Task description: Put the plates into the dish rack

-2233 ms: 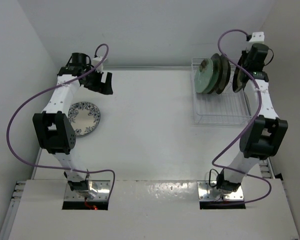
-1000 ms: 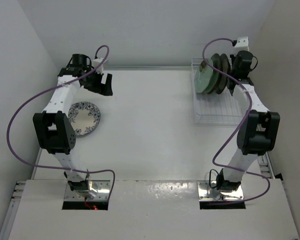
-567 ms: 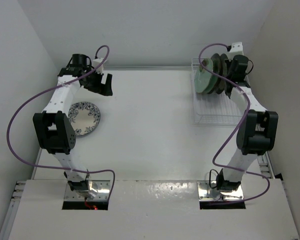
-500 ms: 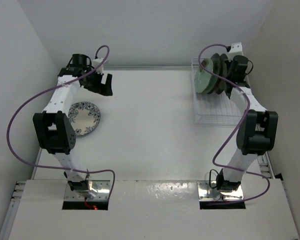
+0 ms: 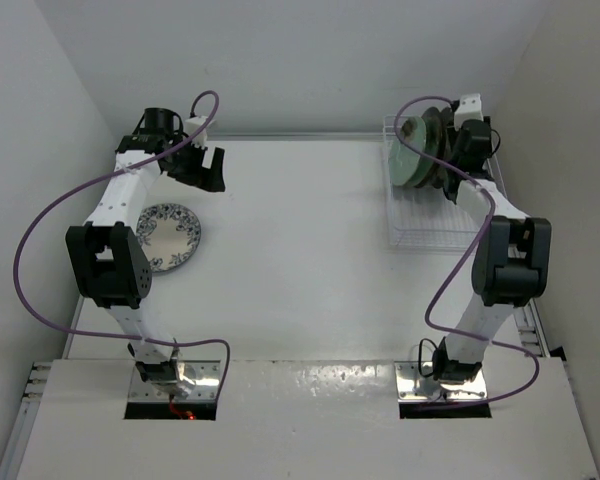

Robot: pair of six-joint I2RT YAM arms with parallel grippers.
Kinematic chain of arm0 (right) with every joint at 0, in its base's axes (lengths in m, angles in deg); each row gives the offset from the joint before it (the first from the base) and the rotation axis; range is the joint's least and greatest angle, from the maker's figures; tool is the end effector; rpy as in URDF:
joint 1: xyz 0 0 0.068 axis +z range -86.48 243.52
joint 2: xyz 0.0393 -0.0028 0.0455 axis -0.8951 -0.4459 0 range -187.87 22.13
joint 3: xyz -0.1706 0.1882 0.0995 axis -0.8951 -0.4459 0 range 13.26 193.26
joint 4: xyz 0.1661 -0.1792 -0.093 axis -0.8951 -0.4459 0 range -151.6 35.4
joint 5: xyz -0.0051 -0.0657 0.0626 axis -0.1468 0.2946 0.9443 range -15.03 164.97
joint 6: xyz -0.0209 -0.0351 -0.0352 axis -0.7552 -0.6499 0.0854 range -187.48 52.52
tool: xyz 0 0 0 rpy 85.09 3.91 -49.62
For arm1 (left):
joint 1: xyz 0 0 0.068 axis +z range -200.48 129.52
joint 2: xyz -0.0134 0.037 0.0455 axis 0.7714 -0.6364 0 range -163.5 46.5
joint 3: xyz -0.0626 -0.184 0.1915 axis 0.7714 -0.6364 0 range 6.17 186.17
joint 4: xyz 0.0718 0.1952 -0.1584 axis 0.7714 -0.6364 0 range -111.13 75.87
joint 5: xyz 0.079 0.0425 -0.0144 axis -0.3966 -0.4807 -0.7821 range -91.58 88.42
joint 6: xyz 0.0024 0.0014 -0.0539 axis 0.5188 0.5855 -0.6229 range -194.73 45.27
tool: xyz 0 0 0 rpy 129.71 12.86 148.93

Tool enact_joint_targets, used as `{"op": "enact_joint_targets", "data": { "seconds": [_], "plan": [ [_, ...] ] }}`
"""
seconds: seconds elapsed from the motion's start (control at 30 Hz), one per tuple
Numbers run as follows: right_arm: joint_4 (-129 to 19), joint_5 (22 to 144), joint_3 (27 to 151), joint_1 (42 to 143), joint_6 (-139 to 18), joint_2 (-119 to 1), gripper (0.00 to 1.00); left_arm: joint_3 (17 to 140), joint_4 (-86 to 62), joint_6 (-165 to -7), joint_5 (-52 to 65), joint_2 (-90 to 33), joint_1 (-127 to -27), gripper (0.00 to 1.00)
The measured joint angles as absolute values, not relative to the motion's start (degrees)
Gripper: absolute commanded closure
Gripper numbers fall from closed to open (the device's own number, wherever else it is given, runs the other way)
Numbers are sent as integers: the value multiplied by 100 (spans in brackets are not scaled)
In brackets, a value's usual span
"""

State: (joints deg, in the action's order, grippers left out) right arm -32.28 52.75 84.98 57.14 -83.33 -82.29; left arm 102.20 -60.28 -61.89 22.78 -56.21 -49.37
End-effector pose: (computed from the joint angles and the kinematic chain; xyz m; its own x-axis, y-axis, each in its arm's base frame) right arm 0.4255 -0.0610 0.2680 -0.3012 -0.2209 -0.9276 0.4056 0.8507 -0.3343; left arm 0.3928 -0.0071 0.3174 -0.7254 0.1884 -0.6620 0.4028 0.8962 -0.1862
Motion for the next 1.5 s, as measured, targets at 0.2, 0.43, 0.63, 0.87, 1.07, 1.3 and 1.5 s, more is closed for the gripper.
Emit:
{"op": "enact_joint_targets", "data": {
  "seconds": [0.2, 0.43, 0.63, 0.87, 1.07, 1.3, 1.5],
  "plan": [
    [-2987, 4995, 8690, 5697, -8126, -8303, 34, 10102, -6030, -6134, 2081, -5621, -4972, 0],
    [-3037, 4801, 9047, 5690, -7907, -8308, 30, 9549, -6168, -5841, 1358, -5613, -5143, 0],
    [-4041, 4707, 9243, 5677, -7206, -7988, 64, 9335, -6223, -5756, 1104, -5613, -5191, 3],
    [-6113, 4938, 9527, 5398, -5754, -7036, 95, 8789, -6251, -5555, 700, -5536, -5200, 21],
    [-7118, 4744, 8894, 5360, -4946, -6743, 100, 8349, -6262, -5581, -129, -5694, -5213, 16],
    [-7785, 4486, 8542, 5478, -4576, -7215, 100, 8316, -6017, -5704, -896, -5978, -5250, 14],
    [-7741, 4477, 8998, 5492, -4539, -7978, 100, 8316, -5978, -5732, -985, -6122, -5270, 14]
  ]
}}
